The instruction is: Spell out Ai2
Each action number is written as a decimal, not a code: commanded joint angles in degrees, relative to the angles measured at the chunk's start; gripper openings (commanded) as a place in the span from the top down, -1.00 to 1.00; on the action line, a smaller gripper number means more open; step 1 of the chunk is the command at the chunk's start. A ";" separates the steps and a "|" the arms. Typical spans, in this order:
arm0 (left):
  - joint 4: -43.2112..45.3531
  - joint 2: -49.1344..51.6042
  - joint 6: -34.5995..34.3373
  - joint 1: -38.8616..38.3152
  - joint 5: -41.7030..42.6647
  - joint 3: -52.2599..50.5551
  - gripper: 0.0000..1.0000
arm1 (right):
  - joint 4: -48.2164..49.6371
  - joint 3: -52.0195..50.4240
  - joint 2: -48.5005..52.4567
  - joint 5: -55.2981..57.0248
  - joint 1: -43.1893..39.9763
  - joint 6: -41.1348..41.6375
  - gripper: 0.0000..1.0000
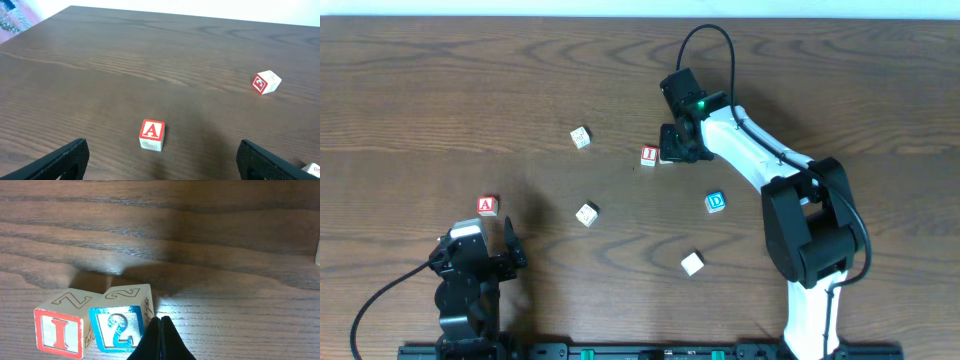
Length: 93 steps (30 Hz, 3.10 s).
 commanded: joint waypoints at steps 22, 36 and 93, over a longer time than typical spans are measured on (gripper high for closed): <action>-0.20 -0.33 -0.83 0.07 -0.15 -1.20 -0.91 | 1.11 -0.46 0.50 -2.75 0.44 -2.80 0.98; -0.20 -0.33 -0.83 0.07 -0.15 -1.20 -0.91 | -1.53 -0.39 -1.77 4.35 -1.11 -1.25 0.97; -0.20 -0.33 -0.83 0.07 -0.15 -1.20 -0.91 | -11.50 -37.73 -92.15 15.45 -11.06 -22.73 -0.98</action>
